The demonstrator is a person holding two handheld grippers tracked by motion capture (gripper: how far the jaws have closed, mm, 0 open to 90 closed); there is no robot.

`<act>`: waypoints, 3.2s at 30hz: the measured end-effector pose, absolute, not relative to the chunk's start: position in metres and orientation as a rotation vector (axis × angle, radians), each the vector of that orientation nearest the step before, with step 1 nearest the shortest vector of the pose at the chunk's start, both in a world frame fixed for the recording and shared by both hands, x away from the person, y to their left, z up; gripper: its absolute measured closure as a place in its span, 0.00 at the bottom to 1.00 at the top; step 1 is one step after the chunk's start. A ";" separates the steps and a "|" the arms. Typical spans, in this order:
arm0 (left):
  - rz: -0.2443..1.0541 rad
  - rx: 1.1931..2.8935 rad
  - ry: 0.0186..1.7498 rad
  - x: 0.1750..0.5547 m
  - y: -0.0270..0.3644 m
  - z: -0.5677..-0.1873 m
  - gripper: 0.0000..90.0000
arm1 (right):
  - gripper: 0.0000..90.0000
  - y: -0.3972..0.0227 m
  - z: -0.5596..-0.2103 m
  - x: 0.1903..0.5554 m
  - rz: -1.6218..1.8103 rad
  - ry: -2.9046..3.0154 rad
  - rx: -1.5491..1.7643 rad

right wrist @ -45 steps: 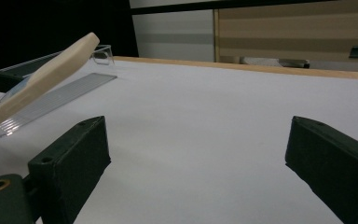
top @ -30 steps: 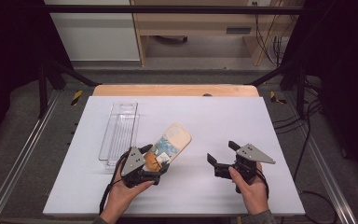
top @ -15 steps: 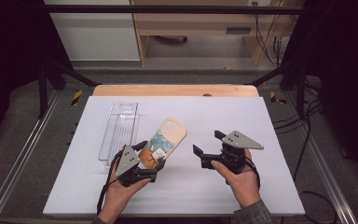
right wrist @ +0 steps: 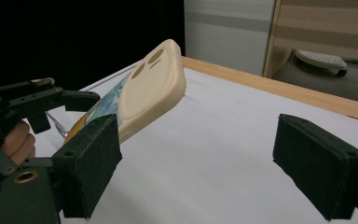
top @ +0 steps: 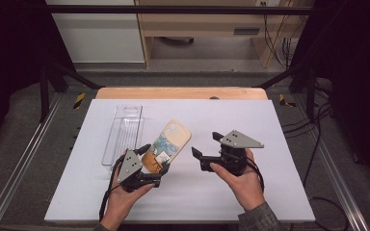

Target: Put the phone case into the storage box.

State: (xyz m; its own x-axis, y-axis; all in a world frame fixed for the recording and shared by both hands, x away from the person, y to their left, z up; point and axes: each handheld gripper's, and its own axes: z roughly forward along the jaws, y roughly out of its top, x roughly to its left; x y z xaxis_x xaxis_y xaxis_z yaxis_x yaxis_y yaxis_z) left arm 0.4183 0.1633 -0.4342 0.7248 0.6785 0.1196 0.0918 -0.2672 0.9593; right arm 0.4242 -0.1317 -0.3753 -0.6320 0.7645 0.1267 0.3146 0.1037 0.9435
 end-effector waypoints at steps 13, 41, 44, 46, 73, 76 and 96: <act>0.644 1.783 0.599 0.417 0.161 -0.436 0.12 | 0.15 -0.121 -0.374 0.426 1.607 2.026 1.077; 0.627 1.730 0.528 0.407 0.149 -0.434 0.12 | 0.57 -0.103 -0.382 0.448 1.870 2.068 1.180; 0.632 1.740 0.504 0.405 0.146 -0.435 0.12 | 0.67 -0.105 -0.383 0.452 1.925 2.058 1.202; 0.625 1.744 0.498 0.405 0.144 -0.436 0.12 | 0.76 -0.107 -0.382 0.452 1.951 2.047 1.201; 0.634 1.679 0.520 0.411 0.148 -0.450 0.04 | 0.99 -0.067 -0.372 0.433 1.826 2.183 0.940; 0.628 1.648 0.530 0.411 0.149 -0.447 0.03 | 0.99 -0.062 -0.376 0.432 1.811 2.202 0.933; 0.611 1.657 0.558 0.410 0.152 -0.446 0.11 | 0.98 -0.038 -0.398 0.425 1.750 2.227 0.923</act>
State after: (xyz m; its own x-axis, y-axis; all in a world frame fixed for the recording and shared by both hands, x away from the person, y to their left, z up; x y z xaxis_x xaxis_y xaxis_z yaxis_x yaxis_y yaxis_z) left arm 0.4097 0.1515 -0.4464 0.7450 0.6613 0.0871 0.0278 -0.1613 0.9865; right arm 0.4247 -0.0381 -0.3981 -0.7960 0.5554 0.2409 0.3654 0.1235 0.9226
